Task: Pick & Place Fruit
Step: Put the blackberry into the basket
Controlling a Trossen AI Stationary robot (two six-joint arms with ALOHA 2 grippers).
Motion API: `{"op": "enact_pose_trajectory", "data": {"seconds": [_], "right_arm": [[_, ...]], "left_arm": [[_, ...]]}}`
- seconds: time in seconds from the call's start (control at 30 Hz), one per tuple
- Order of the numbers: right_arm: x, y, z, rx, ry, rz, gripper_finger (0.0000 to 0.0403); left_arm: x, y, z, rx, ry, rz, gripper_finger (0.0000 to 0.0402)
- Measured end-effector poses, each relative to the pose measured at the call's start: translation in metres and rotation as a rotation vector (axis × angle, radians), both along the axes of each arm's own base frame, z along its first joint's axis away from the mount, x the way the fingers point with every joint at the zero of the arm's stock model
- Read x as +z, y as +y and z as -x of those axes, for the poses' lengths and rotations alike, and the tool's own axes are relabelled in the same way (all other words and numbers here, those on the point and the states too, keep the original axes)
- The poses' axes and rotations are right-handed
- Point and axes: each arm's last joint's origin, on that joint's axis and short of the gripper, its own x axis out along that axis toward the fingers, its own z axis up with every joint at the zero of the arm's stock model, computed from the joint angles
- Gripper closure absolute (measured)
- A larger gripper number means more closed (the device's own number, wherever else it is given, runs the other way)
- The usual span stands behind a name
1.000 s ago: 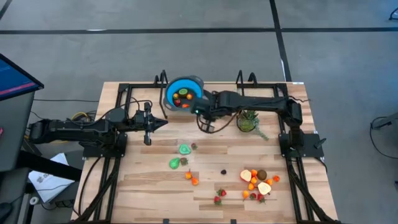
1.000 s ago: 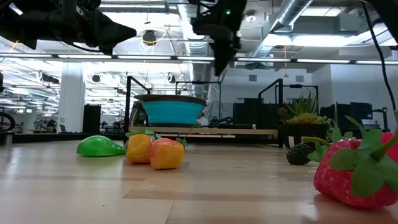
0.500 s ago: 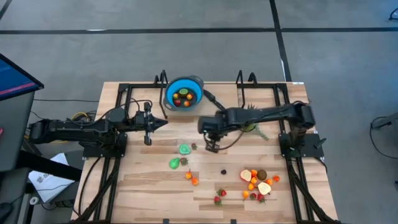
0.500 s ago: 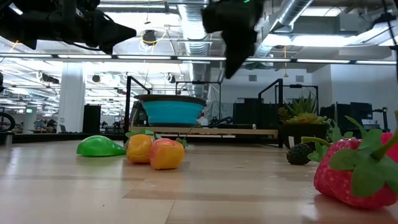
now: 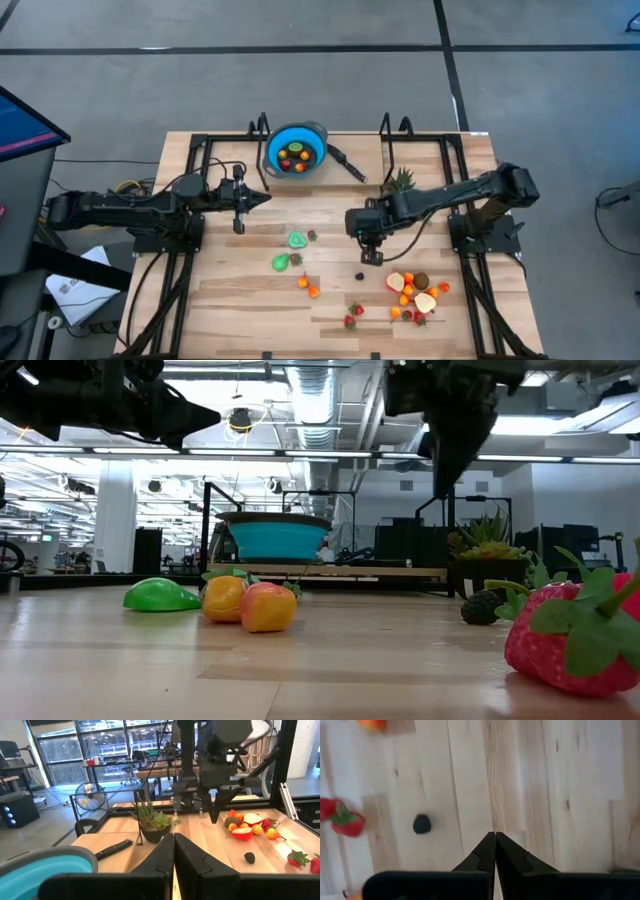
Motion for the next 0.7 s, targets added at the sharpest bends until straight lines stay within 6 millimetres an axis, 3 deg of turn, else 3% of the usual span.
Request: {"op": "enact_pose_trajectory", "data": {"seconds": [0.37,0.7], "right_arm": [[-0.036,0.022,-0.011,0.097,0.116,0.011,0.0388],[-0.054,0.05,-0.014,0.174,0.122,0.016,0.0233]], "left_arm": [[0.0,0.0,0.0,0.0,0.001,0.0,0.0399],[0.0,0.0,0.0,0.0,0.002,0.001,0.0399]]}}
